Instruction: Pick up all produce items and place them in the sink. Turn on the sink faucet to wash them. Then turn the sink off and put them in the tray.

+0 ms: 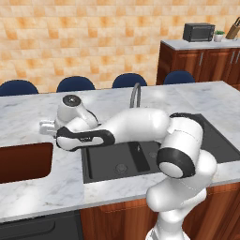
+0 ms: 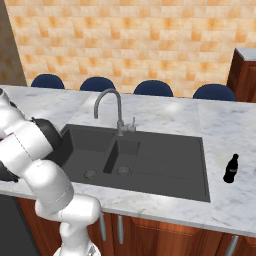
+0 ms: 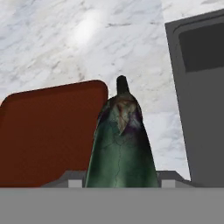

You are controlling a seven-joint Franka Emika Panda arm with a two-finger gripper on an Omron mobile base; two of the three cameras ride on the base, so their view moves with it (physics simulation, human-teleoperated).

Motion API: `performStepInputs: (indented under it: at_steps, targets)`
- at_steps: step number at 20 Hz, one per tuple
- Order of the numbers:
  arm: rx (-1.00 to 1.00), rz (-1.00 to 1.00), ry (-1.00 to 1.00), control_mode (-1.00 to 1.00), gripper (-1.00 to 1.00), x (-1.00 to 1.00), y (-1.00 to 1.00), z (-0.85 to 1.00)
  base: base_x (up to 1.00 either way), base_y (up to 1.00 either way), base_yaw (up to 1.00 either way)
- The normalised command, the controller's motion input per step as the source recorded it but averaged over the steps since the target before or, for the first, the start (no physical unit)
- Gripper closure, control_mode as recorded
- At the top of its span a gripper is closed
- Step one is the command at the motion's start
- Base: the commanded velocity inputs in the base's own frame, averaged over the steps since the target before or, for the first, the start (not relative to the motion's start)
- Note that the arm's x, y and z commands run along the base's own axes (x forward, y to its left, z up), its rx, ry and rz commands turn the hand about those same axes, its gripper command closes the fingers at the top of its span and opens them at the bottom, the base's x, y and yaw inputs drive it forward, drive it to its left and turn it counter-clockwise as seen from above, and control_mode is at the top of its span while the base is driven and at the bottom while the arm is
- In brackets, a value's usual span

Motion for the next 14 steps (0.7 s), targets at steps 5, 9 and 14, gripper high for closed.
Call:
performStepInputs:
  at_steps: [5, 9, 14]
  targets:
    - [-0.03, 0.16, 0.09, -1.00, 1.00, -0.24, 0.61, -0.10, 0.00, 0.00, 0.00]
    - [-0.19, 0.06, 0.09, -1.00, 1.00, -0.05, 0.51, -0.35, 0.00, 0.00, 0.00]
    - [-0.15, 0.02, 0.10, -1.00, 1.00, 0.00, 0.46, -0.14, 0.00, 0.00, 0.00]
